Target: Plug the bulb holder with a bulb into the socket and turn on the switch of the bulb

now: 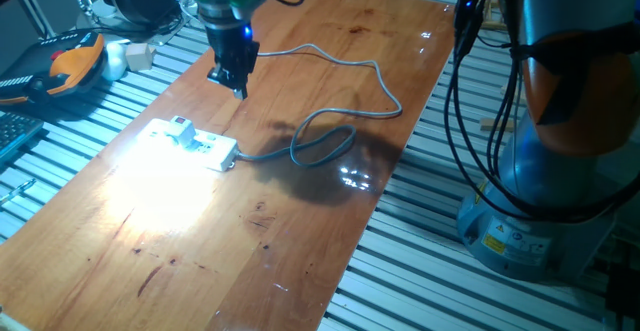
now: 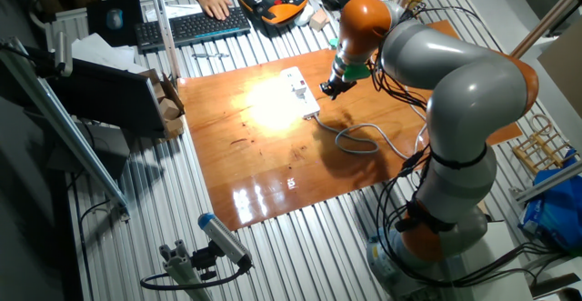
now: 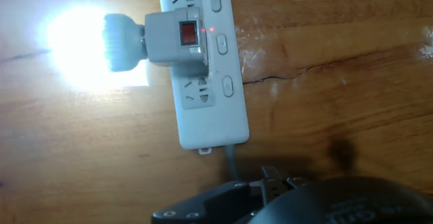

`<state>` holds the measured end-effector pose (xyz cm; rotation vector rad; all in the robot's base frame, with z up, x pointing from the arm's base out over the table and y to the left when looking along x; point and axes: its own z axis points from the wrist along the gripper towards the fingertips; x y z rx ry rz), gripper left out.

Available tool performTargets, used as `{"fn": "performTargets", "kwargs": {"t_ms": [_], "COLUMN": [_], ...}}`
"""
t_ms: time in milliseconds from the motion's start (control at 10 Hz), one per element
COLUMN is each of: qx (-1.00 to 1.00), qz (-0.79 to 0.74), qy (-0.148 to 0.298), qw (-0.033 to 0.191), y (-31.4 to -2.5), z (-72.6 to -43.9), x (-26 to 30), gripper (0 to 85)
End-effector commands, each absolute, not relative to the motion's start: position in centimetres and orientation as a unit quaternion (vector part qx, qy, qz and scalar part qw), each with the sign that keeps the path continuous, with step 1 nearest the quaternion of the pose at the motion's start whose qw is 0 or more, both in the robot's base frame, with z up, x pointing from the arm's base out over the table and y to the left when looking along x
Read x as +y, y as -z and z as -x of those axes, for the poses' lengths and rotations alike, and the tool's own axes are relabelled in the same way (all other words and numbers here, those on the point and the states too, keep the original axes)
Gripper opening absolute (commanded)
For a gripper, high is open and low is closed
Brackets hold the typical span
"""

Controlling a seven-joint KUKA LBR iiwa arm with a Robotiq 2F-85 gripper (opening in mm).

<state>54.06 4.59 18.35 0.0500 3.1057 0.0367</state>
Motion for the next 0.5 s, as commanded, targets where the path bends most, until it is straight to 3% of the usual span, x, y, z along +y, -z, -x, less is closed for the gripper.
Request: {"fn": "performTargets", "kwargs": {"t_ms": [0,400], "qx": [1.000,1.000], "qz": [-0.016,-0.018], "qy": [-0.010,0.004], "qw": [0.018,0.015], "y": [-18.8,-21.0], "z": [-54.1,-54.1], "x": [4.5,4.6], "gripper": [0.0,0.0]}}
